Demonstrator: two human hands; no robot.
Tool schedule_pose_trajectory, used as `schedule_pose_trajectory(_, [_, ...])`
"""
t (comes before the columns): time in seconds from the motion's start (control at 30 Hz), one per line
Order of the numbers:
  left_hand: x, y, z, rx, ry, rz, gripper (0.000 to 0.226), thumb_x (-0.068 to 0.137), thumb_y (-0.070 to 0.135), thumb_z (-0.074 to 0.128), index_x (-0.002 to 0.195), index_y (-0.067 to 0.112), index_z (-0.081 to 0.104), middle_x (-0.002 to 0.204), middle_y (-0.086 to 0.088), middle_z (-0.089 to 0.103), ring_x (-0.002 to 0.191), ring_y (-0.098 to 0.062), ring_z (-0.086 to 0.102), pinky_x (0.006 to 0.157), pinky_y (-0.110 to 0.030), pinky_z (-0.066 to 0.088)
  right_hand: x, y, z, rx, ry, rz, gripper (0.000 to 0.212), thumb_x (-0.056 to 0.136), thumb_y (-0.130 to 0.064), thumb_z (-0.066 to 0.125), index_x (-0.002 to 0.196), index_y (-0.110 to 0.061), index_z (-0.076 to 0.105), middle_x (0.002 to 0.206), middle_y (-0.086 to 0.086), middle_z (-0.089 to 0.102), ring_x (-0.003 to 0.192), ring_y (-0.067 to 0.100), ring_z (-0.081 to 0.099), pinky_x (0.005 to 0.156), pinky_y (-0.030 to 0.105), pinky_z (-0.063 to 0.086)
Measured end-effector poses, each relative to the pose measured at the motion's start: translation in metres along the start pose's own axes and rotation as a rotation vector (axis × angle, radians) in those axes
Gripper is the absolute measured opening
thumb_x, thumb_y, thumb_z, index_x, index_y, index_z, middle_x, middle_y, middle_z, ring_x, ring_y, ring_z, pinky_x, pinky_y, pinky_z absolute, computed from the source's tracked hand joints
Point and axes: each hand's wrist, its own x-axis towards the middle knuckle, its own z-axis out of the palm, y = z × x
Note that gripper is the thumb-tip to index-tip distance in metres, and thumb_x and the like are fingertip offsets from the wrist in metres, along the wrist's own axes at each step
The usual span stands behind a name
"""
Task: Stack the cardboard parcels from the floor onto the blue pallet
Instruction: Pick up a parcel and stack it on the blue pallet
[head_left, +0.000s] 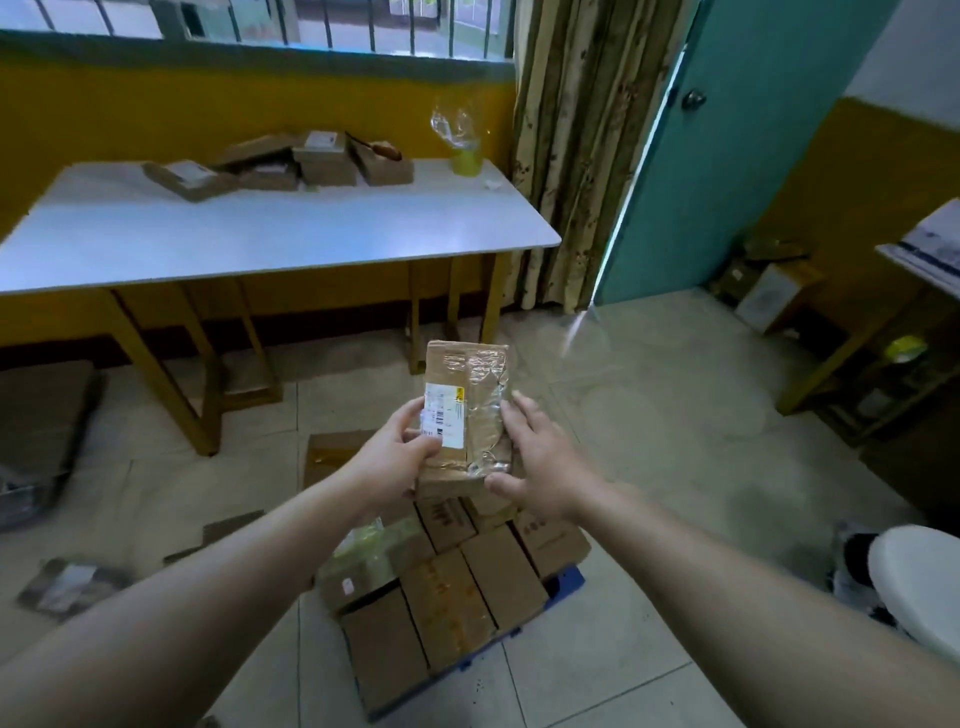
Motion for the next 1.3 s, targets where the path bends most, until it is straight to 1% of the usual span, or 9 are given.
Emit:
schedule_pose_trajectory(0.3, [0.089,-0.036,-0.012,-0.056,0.132,-0.157,0.059,0.093,0.012,0.054,0.141,0.038,0.032,0.110,-0.002,0.062,0.085,-0.015,0.069,0.056,-0.025,0.055,0.119,0.029,0.038,-0.172,-0.179,-0.097,0.089,0.086,-0.050,0.061,0.153,-0.027,0.008,0.161,-0.006,-0.001,0.145,0.018,0.010,0.114,0.043,0.023])
schedule_pose_trajectory(0.57, [0.214,-0.160,0.010,-0.018,0.391,-0.340,0.058,0.094,0.013,0.052,0.143,0.035,0.030,0.130,0.003,0.053,0.091,-0.006,0.058,0.065,-0.016,0.054,0.251,0.117,0.168,-0.169,-0.388,-0.224,0.077,0.093,-0.045,0.054,0.153,-0.024,0.010,0.161,-0.004,0.003,0.145,0.017,0.008,0.115,0.038,0.017])
schedule_pose_trajectory(0.63, [0.253,-0.203,0.021,0.003,0.427,-0.386,0.061,0.093,0.012,0.054,0.144,0.032,0.028,0.125,-0.003,0.057,0.089,-0.009,0.061,0.057,-0.016,0.051,0.282,0.148,0.210,-0.229,-0.424,-0.268,0.075,0.094,-0.046,0.051,0.153,-0.023,0.011,0.161,-0.001,0.005,0.145,0.020,0.006,0.116,0.040,0.016])
schedule_pose_trajectory(0.7, [0.287,-0.246,0.032,0.042,0.435,-0.429,0.062,0.093,0.011,0.055,0.145,0.030,0.027,0.112,-0.004,0.062,0.072,-0.005,0.059,0.043,-0.011,0.043,0.306,0.181,0.253,-0.286,-0.460,-0.286,0.072,0.095,-0.047,0.048,0.152,-0.023,0.011,0.161,0.001,0.006,0.146,0.023,0.005,0.117,0.045,0.016])
schedule_pose_trajectory(0.8, [0.326,-0.306,0.048,0.071,0.419,-0.508,0.060,0.093,0.015,0.054,0.145,0.030,0.027,0.110,0.000,0.063,0.071,-0.007,0.058,0.047,-0.016,0.043,0.327,0.223,0.311,-0.362,-0.521,-0.292,0.071,0.095,-0.049,0.043,0.152,-0.025,0.009,0.161,0.002,0.002,0.146,0.027,0.001,0.115,0.050,0.011])
schedule_pose_trajectory(0.87, [0.345,-0.340,0.059,0.078,0.411,-0.534,0.058,0.094,0.016,0.053,0.145,0.029,0.028,0.118,-0.001,0.061,0.074,-0.008,0.059,0.049,-0.017,0.043,0.336,0.246,0.343,-0.404,-0.514,-0.315,0.070,0.094,-0.051,0.042,0.152,-0.026,0.010,0.161,0.002,-0.001,0.145,0.027,-0.003,0.115,0.050,0.005])
schedule_pose_trajectory(1.0, [0.374,-0.383,0.070,0.094,0.418,-0.529,0.058,0.096,0.013,0.051,0.146,0.028,0.027,0.122,-0.002,0.058,0.073,-0.004,0.053,0.038,-0.007,0.036,0.345,0.274,0.382,-0.429,-0.491,-0.306,0.069,0.095,-0.051,0.041,0.152,-0.025,0.012,0.160,0.008,-0.005,0.145,0.030,-0.009,0.114,0.051,-0.005])
schedule_pose_trajectory(1.13, [0.392,-0.404,0.078,0.059,0.394,-0.518,0.058,0.095,0.007,0.047,0.145,0.028,0.028,0.126,-0.001,0.057,0.099,-0.014,0.057,0.066,-0.018,0.045,0.352,0.286,0.399,-0.411,-0.527,-0.256,0.069,0.096,-0.050,0.037,0.153,-0.026,0.006,0.160,0.009,-0.012,0.145,0.032,-0.013,0.114,0.052,-0.005])
schedule_pose_trajectory(1.3, [0.402,-0.417,0.075,0.055,0.330,-0.511,0.059,0.091,0.002,0.047,0.142,0.028,0.033,0.127,0.001,0.057,0.115,-0.018,0.054,0.094,-0.034,0.046,0.351,0.284,0.410,-0.405,-0.567,-0.204,0.067,0.098,-0.044,0.036,0.153,-0.025,0.003,0.159,0.010,-0.014,0.145,0.032,-0.016,0.116,0.052,-0.003])
